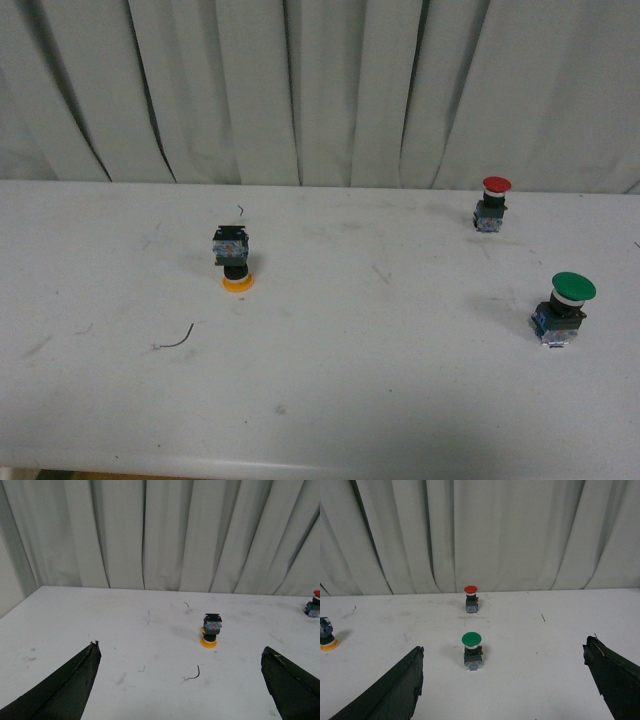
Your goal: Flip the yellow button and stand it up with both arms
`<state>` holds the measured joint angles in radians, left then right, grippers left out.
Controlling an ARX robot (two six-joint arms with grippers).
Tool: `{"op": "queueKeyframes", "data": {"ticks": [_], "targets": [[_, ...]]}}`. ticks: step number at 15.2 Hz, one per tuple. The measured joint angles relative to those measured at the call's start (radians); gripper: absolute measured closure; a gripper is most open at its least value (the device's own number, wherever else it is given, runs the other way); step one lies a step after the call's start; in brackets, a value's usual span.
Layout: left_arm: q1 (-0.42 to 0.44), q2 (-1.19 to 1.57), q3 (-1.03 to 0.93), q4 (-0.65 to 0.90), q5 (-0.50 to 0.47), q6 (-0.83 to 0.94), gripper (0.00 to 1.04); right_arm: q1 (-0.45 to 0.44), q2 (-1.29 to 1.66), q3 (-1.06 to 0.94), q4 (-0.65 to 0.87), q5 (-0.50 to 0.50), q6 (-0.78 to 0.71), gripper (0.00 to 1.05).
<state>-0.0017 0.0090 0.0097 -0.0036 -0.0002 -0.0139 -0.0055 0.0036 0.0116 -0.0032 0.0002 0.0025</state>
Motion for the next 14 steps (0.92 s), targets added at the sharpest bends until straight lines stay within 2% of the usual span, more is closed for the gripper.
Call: {"op": "queueKeyframes", "data": {"ticks": [14], "targets": [[0.0, 0.0, 0.0, 0.0, 0.0, 0.0, 0.07, 0.0, 0.0, 0.0, 0.0, 0.0, 0.0, 0.06]]}}
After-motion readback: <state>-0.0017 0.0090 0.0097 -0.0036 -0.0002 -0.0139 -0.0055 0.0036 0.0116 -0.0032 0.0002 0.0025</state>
